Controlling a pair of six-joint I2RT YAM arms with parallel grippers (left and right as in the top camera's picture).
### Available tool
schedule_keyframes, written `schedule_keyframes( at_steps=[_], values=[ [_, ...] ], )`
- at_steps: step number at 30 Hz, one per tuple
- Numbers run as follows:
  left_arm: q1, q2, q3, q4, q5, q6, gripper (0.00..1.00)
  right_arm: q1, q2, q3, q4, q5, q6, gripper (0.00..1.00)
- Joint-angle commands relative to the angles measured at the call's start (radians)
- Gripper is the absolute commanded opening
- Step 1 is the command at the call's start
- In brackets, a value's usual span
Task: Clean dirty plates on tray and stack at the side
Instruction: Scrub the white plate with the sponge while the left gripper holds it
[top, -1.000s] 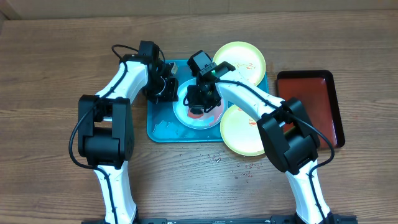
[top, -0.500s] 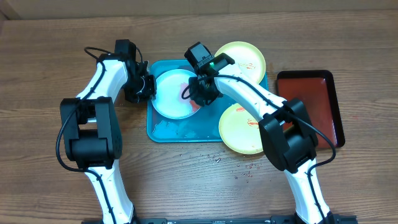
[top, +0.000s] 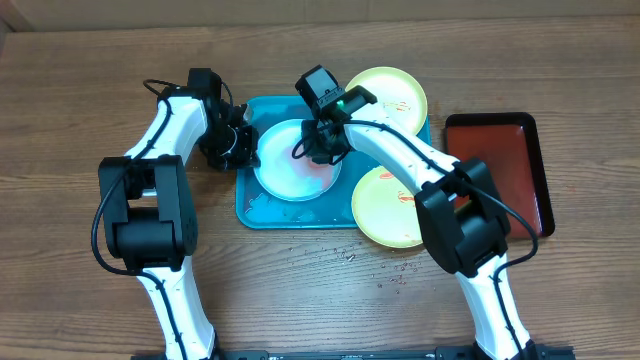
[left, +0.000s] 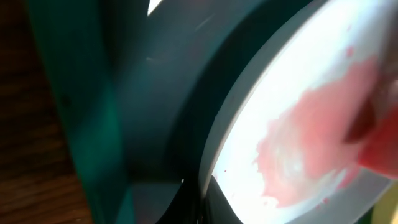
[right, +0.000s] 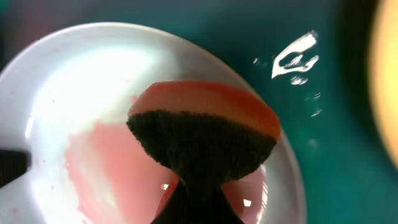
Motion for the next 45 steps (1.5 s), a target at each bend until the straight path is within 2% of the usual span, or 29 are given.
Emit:
schedule_keyframes(
  at_steps=[1, 6, 11, 15, 20, 24, 27, 29, 32, 40, 45],
  values=[
    [-0.006, 0.014, -0.004, -0.005, 0.081, 0.037, 0.04, -0.003, 0.048, 0.009, -0.003, -0.084, -0.005, 0.04],
    [-0.007, 0.014, -0.004, -0.005, 0.082, 0.037, 0.04, -0.003, 0.073, 0.009, 0.050, -0.196, -0.006, 0.04],
    [-0.007, 0.014, -0.004, -0.002, 0.082, 0.037, 0.04, -0.001, 0.077, 0.009, 0.118, -0.418, -0.047, 0.04],
    [-0.005, 0.014, -0.004, 0.007, 0.080, 0.032, 0.04, 0.002, 0.077, 0.009, 0.070, -0.462, -0.064, 0.04],
    [0.010, 0.014, -0.004, 0.019, 0.071, 0.000, 0.04, -0.025, 0.077, 0.013, -0.077, -0.443, -0.120, 0.04],
    [0.031, 0.014, -0.004, 0.020, 0.060, -0.006, 0.04, -0.071, 0.077, 0.040, -0.183, -0.276, -0.131, 0.04],
    [0.037, 0.014, -0.004, 0.017, 0.032, -0.006, 0.04, -0.089, 0.077, 0.063, -0.200, -0.139, -0.131, 0.04],
    [0.039, 0.014, -0.004, 0.013, 0.016, -0.005, 0.04, -0.089, 0.077, 0.074, -0.177, -0.037, -0.130, 0.04],
    [0.039, 0.014, -0.004, 0.010, 0.016, -0.005, 0.04, -0.082, 0.077, 0.074, -0.113, 0.004, -0.130, 0.04],
    [0.038, 0.014, -0.004, 0.010, 0.016, -0.004, 0.04, -0.011, 0.081, 0.061, 0.090, -0.059, -0.089, 0.04],
    [0.038, 0.014, -0.004, 0.011, 0.017, -0.004, 0.04, 0.038, 0.105, 0.040, 0.145, -0.125, -0.027, 0.04]
  ],
)
